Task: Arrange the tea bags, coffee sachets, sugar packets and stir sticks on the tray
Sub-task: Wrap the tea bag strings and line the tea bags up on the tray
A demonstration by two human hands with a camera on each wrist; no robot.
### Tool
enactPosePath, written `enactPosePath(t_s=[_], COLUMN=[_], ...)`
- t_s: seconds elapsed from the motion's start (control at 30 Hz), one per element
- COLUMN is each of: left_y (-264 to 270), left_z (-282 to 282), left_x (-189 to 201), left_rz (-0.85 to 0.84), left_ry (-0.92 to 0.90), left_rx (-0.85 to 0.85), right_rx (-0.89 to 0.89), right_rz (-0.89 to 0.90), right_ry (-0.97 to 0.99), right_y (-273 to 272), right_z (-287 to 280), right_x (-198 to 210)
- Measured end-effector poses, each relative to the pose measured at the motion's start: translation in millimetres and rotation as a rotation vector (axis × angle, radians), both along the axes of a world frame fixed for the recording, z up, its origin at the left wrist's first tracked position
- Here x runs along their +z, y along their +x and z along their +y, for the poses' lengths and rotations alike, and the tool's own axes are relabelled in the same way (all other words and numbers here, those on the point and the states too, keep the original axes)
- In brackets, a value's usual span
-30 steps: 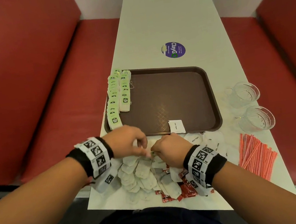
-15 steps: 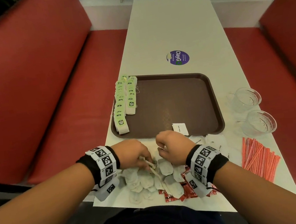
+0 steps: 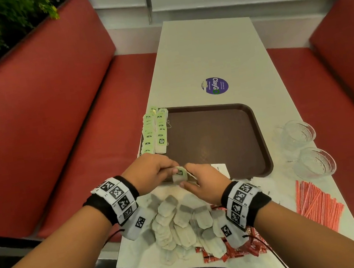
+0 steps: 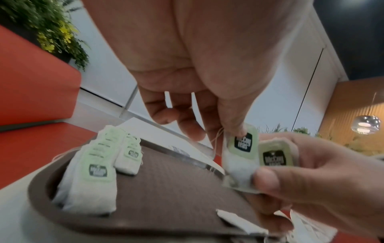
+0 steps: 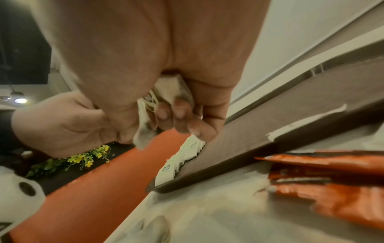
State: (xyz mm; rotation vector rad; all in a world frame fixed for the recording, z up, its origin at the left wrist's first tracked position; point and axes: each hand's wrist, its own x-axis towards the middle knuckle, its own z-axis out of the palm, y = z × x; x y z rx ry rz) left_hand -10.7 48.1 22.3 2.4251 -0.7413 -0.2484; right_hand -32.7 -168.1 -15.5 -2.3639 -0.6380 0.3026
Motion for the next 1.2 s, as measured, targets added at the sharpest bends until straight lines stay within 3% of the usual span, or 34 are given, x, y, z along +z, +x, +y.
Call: enactPosePath(t_s=[0.13, 0.27, 0.43, 0.6, 0.73, 0.87, 1.2], left_y=[6.3, 8.3, 28.7, 64.8, 92.4, 112.1, 114.1], left_z=[1.2, -0.1, 3.0, 12.8, 13.7, 8.0, -0.1], left_x=[9.0, 7.1, -13.2, -34.3, -42.5, -44.9, -51.3], left_rz=[-0.047, 0.094, 0.084, 0.107, 0.229, 0.202, 0.142], left_ry=[-0.083, -0.192, -0.025, 0.255, 0.386, 0.506, 0.421], left_rx=[0.079, 0.207, 0.318, 0.487, 0.505, 0.519, 0.507], right_rx=[-0.046, -0.101, -0.159, -0.216, -0.227, -0.217, -0.250], right_rz=[-0.016, -0.004, 0.068, 0.151, 0.186, 0.198, 0.286], right_ry=[0.080, 0.173, 0.102, 0.119, 0.126, 0.109, 0.175], right_y=[12.9, 20.2, 32.7, 39.7, 43.1, 43.4, 42.4], right_z=[4.3, 7.1, 8.3, 4.7, 4.4, 3.8, -0.8], right_x=[4.2, 11.2, 14.1, 12.5, 12.8, 13.3, 16.9])
